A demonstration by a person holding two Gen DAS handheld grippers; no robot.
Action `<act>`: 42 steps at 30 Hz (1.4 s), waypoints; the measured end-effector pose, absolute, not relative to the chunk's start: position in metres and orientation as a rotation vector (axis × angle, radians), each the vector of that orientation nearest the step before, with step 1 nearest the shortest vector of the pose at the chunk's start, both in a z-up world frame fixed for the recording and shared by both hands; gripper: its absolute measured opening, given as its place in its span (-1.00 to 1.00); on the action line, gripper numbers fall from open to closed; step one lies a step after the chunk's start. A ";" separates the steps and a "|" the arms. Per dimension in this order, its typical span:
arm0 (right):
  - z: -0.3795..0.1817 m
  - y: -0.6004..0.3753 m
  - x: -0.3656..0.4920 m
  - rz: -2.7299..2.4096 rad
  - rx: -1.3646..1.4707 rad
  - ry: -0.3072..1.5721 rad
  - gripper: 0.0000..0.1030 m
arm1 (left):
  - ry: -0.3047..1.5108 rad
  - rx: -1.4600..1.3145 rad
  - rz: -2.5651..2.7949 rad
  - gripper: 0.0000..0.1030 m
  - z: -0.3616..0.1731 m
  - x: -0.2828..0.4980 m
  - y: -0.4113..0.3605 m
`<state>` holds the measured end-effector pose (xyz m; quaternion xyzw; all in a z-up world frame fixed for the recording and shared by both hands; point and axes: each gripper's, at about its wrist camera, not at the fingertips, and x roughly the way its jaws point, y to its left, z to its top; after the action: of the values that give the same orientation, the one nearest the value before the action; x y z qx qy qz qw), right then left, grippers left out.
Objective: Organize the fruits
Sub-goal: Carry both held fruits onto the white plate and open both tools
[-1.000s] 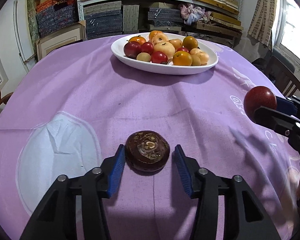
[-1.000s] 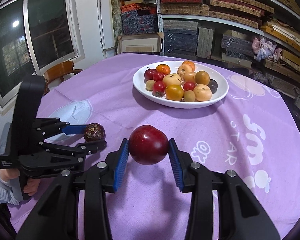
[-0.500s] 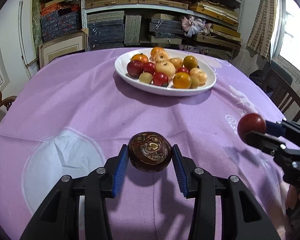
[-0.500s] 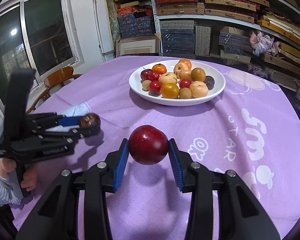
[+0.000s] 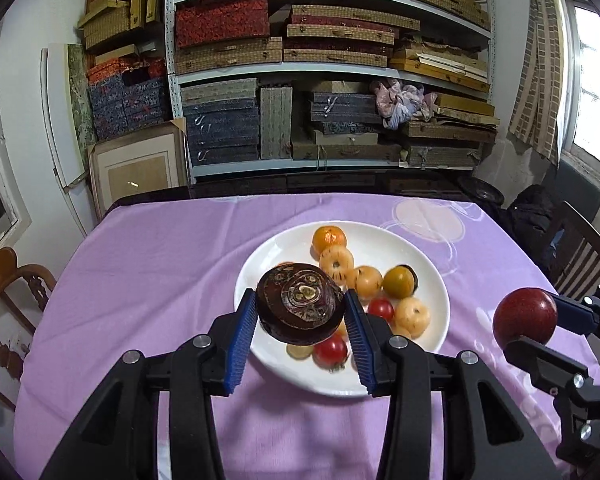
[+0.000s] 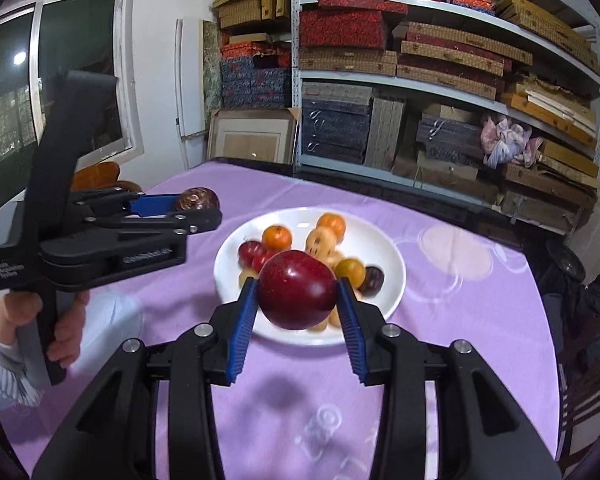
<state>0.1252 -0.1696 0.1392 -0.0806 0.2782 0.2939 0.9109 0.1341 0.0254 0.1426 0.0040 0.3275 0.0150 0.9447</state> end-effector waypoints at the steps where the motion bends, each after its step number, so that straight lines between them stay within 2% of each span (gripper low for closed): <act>1: 0.139 -0.166 0.133 0.606 -0.162 0.578 -0.23 | 0.671 0.007 0.035 -0.14 0.143 0.145 0.025; 9: 0.091 -0.135 0.195 0.620 -0.148 0.679 -0.23 | 0.754 -0.001 0.059 -0.14 0.106 0.236 0.022; 15: 0.063 -0.126 0.226 0.615 -0.139 0.721 -0.23 | 0.792 -0.006 0.056 -0.13 0.071 0.275 0.017; 20: 0.049 -0.122 0.242 0.615 -0.139 0.735 -0.23 | 0.803 -0.010 0.052 -0.13 0.053 0.289 0.017; 30: 0.037 -0.114 0.255 0.621 -0.148 0.736 -0.21 | 0.805 0.002 0.042 -0.11 0.054 0.292 0.016; 33: 0.038 -0.114 0.253 0.620 -0.151 0.729 -0.04 | 0.804 0.013 0.049 -0.09 0.055 0.293 0.014; 35: 0.040 -0.115 0.252 0.621 -0.151 0.717 0.03 | 0.802 0.029 0.057 -0.03 0.055 0.292 0.012; 37: 0.043 -0.116 0.250 0.621 -0.150 0.711 0.08 | 0.797 0.038 0.062 0.20 0.056 0.291 0.011; 39: 0.046 -0.118 0.249 0.620 -0.147 0.705 0.12 | 0.785 0.043 0.074 0.30 0.057 0.290 0.010; 42: 0.051 -0.122 0.244 0.618 -0.138 0.696 0.15 | 0.775 0.063 0.088 0.33 0.059 0.287 0.010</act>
<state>0.2443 -0.1216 0.0508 -0.0664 0.3355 0.2978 0.8912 0.2869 0.0103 0.0595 0.0307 0.3777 0.0427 0.9244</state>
